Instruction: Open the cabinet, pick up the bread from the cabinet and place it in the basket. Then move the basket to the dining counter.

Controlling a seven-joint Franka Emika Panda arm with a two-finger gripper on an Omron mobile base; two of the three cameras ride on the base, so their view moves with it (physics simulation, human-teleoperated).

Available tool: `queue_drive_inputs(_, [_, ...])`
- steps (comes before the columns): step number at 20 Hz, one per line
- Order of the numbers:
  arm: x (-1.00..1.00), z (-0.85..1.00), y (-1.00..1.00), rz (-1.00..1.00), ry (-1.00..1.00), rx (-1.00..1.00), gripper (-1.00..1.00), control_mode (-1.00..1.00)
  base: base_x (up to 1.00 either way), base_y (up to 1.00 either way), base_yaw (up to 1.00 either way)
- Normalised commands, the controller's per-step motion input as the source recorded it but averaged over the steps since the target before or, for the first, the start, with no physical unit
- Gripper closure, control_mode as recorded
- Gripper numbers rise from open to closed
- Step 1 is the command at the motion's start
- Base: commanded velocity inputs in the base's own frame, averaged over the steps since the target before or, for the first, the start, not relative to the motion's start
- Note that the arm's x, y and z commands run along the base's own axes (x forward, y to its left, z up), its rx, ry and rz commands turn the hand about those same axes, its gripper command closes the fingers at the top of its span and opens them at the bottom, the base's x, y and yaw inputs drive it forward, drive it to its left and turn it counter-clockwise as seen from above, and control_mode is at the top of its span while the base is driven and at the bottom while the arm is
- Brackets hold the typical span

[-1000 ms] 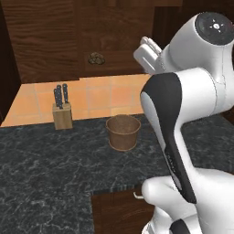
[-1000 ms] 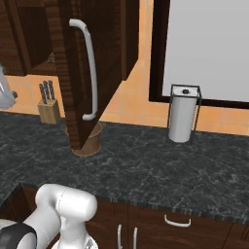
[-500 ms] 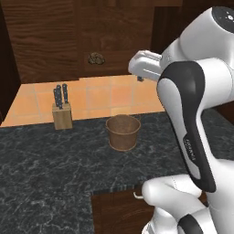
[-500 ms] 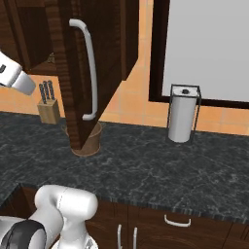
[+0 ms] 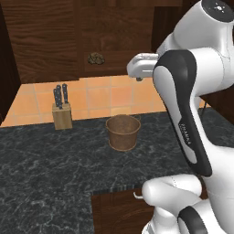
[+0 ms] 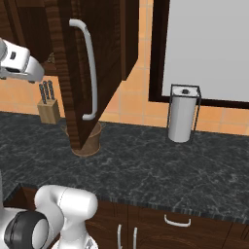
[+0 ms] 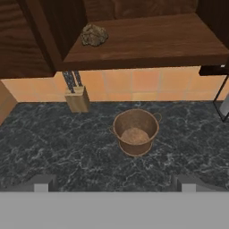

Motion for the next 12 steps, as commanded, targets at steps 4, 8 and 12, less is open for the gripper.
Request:
queue_drive_inputs(4, [0.44,0.00,0.00,-0.02,-0.06,0.00,-1.00,-1.00,0.00,0.00,0.00])
queue_drive_inputs(8, [0.58,0.00,0.00,-0.02,-0.05,-0.01,-1.00,-1.00,0.00,0.00,0.00])
queue_drive_inputs(12, [0.49,-0.09,0.01,0.05,-0.29,0.00,-1.00,-1.00,0.00,0.00,0.00])
